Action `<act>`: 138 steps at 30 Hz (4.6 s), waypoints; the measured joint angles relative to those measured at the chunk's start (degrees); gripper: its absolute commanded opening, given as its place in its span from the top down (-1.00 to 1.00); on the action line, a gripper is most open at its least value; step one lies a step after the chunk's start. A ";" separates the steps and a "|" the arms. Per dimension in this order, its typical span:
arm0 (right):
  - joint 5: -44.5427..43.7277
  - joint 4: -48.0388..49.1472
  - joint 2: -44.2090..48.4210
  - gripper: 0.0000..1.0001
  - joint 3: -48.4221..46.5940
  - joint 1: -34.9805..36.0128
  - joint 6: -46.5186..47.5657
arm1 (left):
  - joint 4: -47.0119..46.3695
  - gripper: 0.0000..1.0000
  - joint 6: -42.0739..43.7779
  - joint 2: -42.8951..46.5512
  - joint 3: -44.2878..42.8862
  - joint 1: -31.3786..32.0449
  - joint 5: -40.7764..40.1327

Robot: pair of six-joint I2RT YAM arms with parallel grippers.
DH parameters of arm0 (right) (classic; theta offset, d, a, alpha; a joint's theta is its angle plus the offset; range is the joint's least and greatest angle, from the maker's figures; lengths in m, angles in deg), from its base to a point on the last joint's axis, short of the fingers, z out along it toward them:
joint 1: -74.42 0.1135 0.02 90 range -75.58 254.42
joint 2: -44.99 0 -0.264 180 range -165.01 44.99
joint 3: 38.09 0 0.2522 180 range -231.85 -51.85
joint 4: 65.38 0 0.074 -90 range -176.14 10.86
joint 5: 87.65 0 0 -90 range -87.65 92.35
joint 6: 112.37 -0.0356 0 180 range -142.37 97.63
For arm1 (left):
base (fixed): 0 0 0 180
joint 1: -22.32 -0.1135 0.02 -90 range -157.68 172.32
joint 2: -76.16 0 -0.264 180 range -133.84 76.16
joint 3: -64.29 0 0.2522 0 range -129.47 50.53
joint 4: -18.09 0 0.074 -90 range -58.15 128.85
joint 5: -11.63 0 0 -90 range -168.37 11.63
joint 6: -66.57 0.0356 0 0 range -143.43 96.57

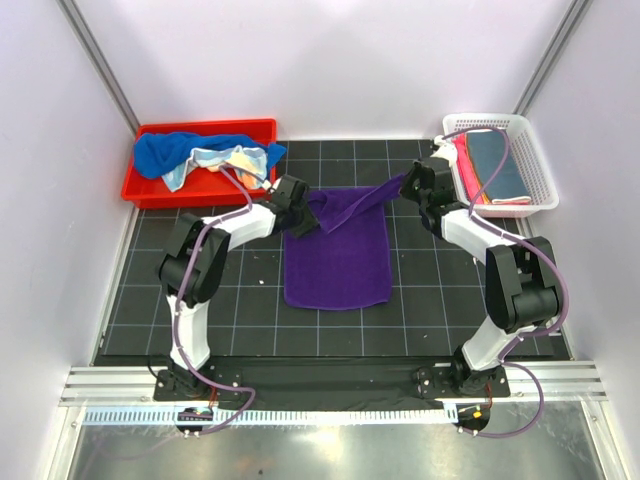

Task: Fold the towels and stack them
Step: Fold the towel

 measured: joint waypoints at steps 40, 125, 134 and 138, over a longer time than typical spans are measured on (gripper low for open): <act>4.87 -1.70 3.06 0.98 -6.29 0.00 0.76 | 11.26 1.00 9.99 10.78 -15.58 -8.26 -4.96; 5.09 -12.94 36.28 0.98 22.86 10.54 -3.67 | 14.34 1.00 18.01 38.77 15.91 -7.85 11.61; 5.11 -13.94 39.04 0.98 24.70 11.06 -3.98 | 14.51 1.00 18.01 40.11 18.45 -7.54 11.85; 5.09 -14.60 40.37 0.98 24.79 11.47 -4.00 | 14.56 1.00 18.01 40.52 18.47 -7.45 12.04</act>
